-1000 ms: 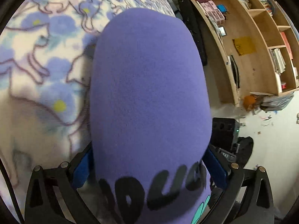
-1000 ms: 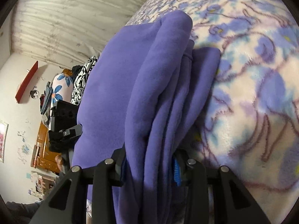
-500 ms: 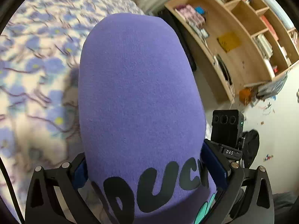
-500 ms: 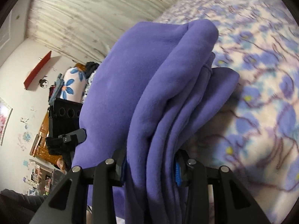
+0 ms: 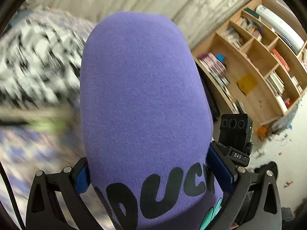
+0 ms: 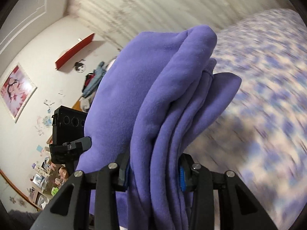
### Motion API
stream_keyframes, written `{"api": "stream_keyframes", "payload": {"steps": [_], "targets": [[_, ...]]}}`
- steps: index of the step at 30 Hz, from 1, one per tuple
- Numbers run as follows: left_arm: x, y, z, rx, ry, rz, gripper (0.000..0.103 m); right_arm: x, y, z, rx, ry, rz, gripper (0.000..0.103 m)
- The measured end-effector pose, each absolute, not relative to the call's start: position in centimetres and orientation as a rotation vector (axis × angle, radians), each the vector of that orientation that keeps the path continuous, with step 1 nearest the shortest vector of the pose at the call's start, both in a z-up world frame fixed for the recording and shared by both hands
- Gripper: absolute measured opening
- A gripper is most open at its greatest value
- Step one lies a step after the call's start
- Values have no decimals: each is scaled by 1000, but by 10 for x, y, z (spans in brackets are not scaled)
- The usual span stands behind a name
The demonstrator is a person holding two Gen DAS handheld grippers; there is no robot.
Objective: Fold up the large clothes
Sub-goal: 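Lift the folded hoodie with both tools and carry it toward the clothes stack, then lower the hoodie onto the black-and-white shirt stack and open both tools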
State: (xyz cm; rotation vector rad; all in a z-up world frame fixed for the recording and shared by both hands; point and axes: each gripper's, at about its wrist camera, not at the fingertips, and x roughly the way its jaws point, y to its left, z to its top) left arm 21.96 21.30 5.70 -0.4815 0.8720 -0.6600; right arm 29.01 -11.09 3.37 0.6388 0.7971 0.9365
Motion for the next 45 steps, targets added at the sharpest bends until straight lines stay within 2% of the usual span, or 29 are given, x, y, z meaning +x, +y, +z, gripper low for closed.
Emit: {"api": "stream_keyframes", "payload": {"steps": [6, 9, 12, 15, 19, 23, 25, 29, 38, 45], "targets": [[315, 299, 95, -368, 845, -554, 103, 391, -23, 43, 648, 766, 976, 37], [368, 327, 95, -316, 845, -505, 103, 444, 14, 29, 671, 773, 970, 37], [422, 359, 75, -300, 868, -453, 103, 495, 47, 0, 702, 799, 938, 37], [467, 380, 32, -283, 926, -343, 103, 525, 70, -36, 697, 884, 880, 37], [484, 405, -11, -400, 906, -348, 103, 540, 74, -77, 734, 918, 828, 41], [476, 396, -9, -336, 849, -374, 103, 533, 68, -74, 679, 921, 841, 43], [471, 393, -5, -324, 835, -353, 103, 530, 64, -69, 655, 931, 837, 47], [450, 387, 6, -289, 809, -245, 103, 503, 48, -55, 592, 956, 760, 64], [360, 330, 46, -188, 831, -110, 103, 426, 9, -22, 543, 1046, 712, 65], [266, 278, 101, -176, 848, -90, 103, 350, -15, 34, 481, 1046, 759, 64]]}}
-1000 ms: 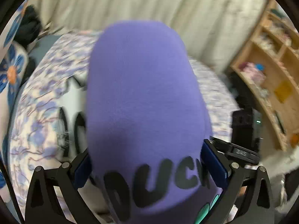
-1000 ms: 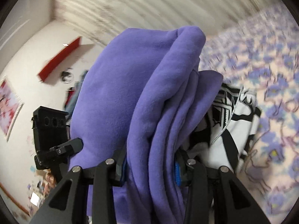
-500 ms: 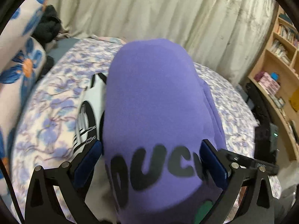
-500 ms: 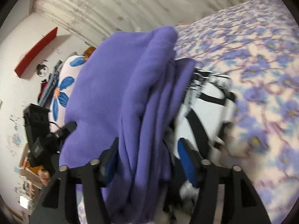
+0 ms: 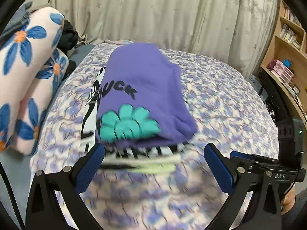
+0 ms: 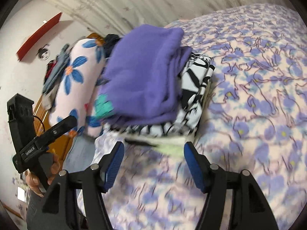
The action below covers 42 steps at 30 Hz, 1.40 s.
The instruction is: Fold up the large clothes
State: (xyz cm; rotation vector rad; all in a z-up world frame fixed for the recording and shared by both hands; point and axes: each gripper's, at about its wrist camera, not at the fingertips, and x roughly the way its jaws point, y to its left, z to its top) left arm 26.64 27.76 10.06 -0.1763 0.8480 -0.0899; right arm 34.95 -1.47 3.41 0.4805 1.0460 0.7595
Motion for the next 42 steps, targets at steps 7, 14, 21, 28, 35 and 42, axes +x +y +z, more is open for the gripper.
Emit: {"api": "stream_keyframes", "payload": {"steps": [7, 14, 21, 28, 35, 42], "targets": [[168, 233, 156, -198, 821, -87, 103, 266, -64, 111, 451, 978, 816, 65], [77, 187, 193, -183, 816, -126, 103, 192, -113, 151, 386, 966, 796, 65], [8, 150, 214, -174, 814, -135, 103, 146, -156, 155, 409, 981, 789, 65], [-35, 112, 211, -141, 819, -137, 103, 103, -180, 147, 383, 961, 778, 66], [-54, 75, 159, -60, 771, -43, 103, 75, -192, 101, 386, 968, 695, 66], [-46, 63, 95, -118, 809, 51, 103, 62, -196, 54, 377, 982, 581, 66]]}}
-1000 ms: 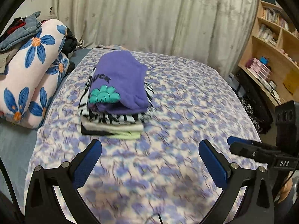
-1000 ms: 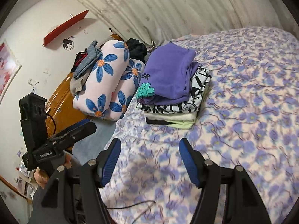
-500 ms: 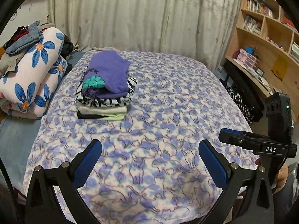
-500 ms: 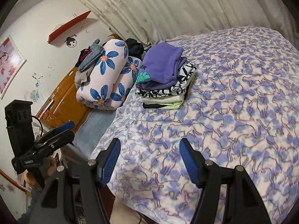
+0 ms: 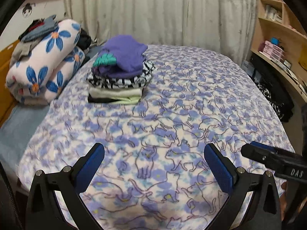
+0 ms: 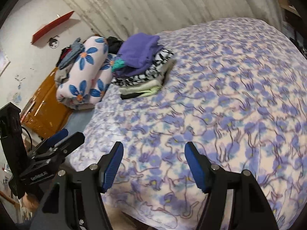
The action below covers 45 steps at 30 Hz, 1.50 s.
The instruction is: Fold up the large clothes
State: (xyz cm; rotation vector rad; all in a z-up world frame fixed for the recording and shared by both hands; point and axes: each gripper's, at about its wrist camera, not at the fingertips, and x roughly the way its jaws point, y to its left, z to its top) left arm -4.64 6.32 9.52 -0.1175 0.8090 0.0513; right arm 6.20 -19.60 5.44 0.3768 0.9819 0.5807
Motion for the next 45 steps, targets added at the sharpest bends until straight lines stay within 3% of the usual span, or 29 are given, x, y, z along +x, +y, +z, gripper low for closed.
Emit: {"api": "stream_keyframes", "payload": {"steps": [7, 11, 20, 45], "targets": [[-43, 45, 58, -113, 825, 53, 103, 49, -199, 35, 366, 957, 484, 71], [-43, 40, 41, -150, 852, 31, 103, 41, -201, 27, 359, 946, 437, 83], [-48, 35, 16, -181, 903, 8, 103, 30, -197, 16, 310, 957, 418, 84], [-52, 35, 8, -170, 900, 8, 102, 21, -208, -2, 304, 987, 336, 84]]}}
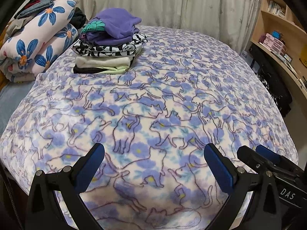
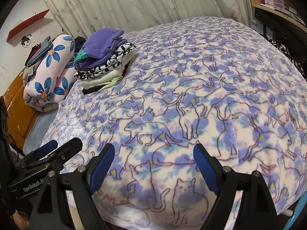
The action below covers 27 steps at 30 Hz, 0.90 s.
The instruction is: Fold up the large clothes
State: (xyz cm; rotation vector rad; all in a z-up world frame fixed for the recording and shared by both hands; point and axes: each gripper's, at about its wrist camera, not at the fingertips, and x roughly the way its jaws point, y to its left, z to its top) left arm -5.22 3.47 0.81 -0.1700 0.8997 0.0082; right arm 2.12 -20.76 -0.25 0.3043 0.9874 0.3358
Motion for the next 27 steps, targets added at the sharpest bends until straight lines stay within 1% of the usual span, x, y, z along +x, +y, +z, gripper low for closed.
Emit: {"api": "stream_keyframes", "payload": {"steps": [27], "targets": [[-53, 31, 9, -176, 908, 17, 102, 18, -210, -2, 309, 989, 344, 84]]}}
